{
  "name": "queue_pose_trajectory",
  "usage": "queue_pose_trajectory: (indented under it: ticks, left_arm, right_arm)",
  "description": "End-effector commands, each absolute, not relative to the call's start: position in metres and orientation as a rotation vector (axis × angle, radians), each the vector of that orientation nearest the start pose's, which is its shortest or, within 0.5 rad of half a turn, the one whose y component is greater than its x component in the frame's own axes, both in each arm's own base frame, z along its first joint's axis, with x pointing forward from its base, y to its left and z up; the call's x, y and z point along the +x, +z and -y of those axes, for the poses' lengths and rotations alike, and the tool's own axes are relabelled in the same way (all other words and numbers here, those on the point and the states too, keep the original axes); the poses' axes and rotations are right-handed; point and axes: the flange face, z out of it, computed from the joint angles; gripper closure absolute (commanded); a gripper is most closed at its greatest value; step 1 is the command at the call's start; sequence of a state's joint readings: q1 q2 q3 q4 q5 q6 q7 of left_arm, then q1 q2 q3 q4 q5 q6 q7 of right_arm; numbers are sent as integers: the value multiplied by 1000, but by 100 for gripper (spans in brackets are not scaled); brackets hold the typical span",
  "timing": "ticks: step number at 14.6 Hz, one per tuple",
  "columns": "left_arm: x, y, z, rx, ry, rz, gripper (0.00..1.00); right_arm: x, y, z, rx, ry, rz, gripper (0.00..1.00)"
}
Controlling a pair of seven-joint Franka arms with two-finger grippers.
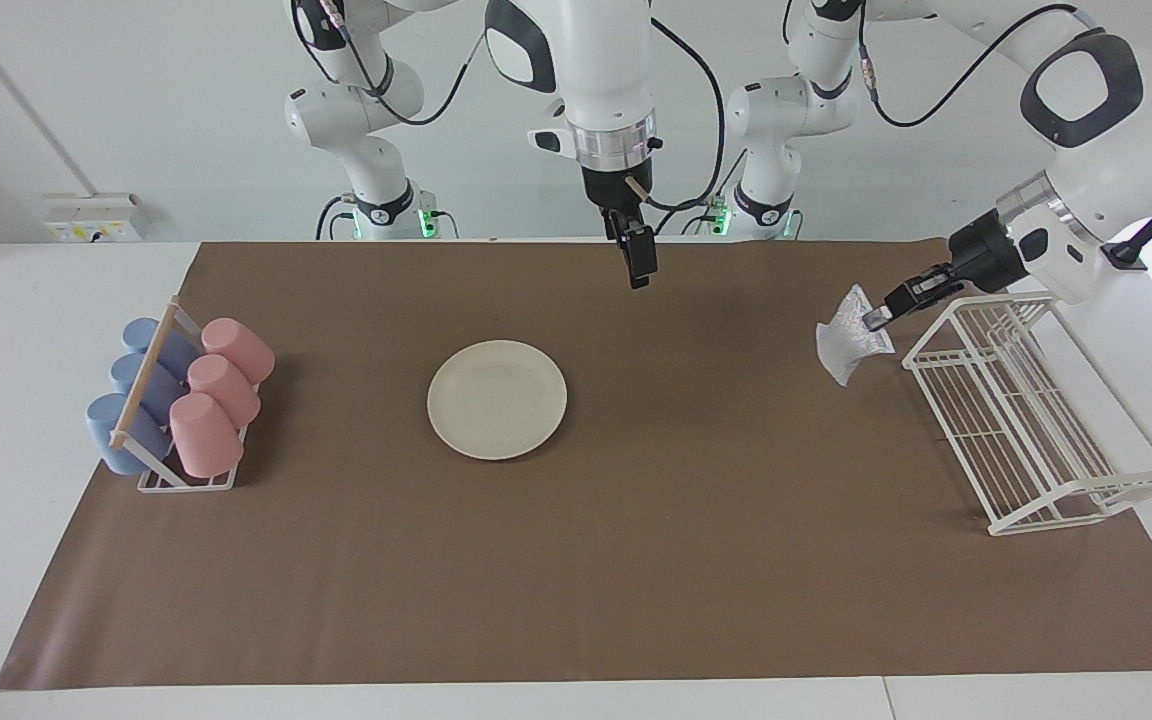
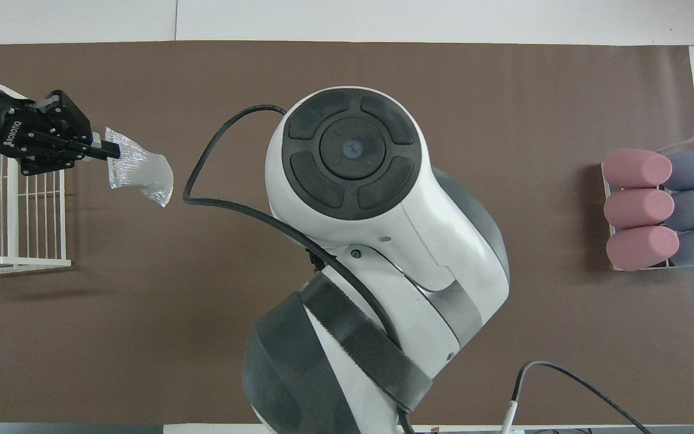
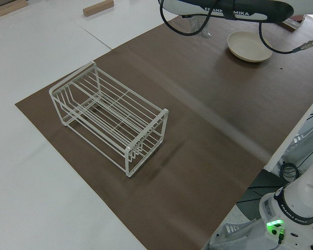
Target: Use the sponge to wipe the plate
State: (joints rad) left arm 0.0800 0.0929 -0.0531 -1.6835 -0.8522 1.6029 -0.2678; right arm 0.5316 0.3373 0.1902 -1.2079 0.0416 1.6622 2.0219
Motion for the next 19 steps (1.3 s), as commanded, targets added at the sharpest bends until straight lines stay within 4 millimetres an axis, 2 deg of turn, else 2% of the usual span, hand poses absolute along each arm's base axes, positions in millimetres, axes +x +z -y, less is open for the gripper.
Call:
queue_pose_trajectory:
  ticks: [1,2,5,7,9,12,15,19]
  left_arm:
    - [528,522,71,2079,-262,-374,100]
    - [522,515,76,2044,-258,-326,100]
    - [505,493,93,1899,-298,-190,100]
    - [496,478,98,1815,-305,-159,100]
    - [487,463,104,1762,-293,-114,100]
    - [477,447,116,1722,-304,-71,100]
    - [476,448,127,1663,-297,-88,100]
    - [475,445,127,1666,-298,-97,100]
  right_arm:
    - [509,605,-430,-2347,122,-1866,0]
    - [510,600,-433,-2316,125,-1912,0]
    - [506,588,-459,-2244,144,-1957,0]
    - [508,588,-456,-2235,152,-1964,0]
    - [509,586,-461,-2211,173,-1939,0]
    - [495,577,-470,-2252,179,-1926,0]
    - [491,565,-472,-2226,170,-1905,0]
    - [483,555,-469,-2248,166,-1913,0]
